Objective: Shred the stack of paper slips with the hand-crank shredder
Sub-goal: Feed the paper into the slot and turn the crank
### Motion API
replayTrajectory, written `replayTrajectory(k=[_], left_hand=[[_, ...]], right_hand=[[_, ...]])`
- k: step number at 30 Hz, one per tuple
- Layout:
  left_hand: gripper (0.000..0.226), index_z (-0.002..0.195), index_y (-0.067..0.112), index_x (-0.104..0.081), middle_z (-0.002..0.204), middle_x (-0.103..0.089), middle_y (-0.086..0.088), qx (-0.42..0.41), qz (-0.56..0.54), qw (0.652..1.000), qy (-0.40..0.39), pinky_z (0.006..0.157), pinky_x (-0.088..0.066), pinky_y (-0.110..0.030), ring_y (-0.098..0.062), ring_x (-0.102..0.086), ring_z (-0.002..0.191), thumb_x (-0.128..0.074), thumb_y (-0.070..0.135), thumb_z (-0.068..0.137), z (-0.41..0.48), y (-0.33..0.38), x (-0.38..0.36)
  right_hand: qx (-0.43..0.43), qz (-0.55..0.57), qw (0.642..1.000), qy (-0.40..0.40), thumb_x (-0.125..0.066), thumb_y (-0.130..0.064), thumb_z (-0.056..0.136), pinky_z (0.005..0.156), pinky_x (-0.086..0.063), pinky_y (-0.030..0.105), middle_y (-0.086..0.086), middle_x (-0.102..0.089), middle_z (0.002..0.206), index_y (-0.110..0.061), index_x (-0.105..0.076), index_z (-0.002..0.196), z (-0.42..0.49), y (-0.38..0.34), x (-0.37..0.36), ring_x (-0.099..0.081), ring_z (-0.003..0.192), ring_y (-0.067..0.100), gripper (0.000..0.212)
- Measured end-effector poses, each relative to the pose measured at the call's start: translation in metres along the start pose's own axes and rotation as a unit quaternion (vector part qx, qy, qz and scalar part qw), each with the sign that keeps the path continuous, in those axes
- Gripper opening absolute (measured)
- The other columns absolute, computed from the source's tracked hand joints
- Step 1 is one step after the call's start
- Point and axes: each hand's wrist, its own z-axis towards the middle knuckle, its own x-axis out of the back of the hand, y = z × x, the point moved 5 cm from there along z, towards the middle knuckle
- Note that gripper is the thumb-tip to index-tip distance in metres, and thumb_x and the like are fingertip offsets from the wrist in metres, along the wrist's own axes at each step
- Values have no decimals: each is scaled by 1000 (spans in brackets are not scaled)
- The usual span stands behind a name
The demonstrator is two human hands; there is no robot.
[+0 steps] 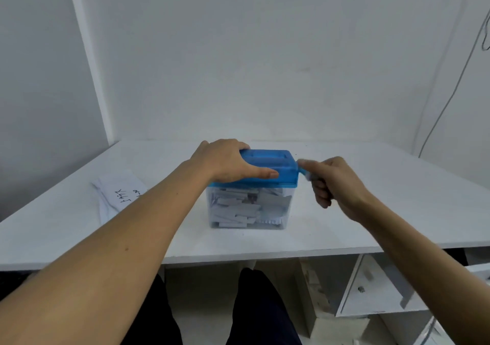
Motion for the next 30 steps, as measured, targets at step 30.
replayTrajectory(k=[30], left_hand=[[91,99,35,-62,92,-63,16,-22,25,999,32,86,-44,-40,-13,-59,87,-31,107,53,3,8,-4]], right_hand=[[-150,-93,984,-9,-58,-34,98,66,-53,28,10,-65,89,-6,-63,90,95,49,-12,-59,77,20,30]])
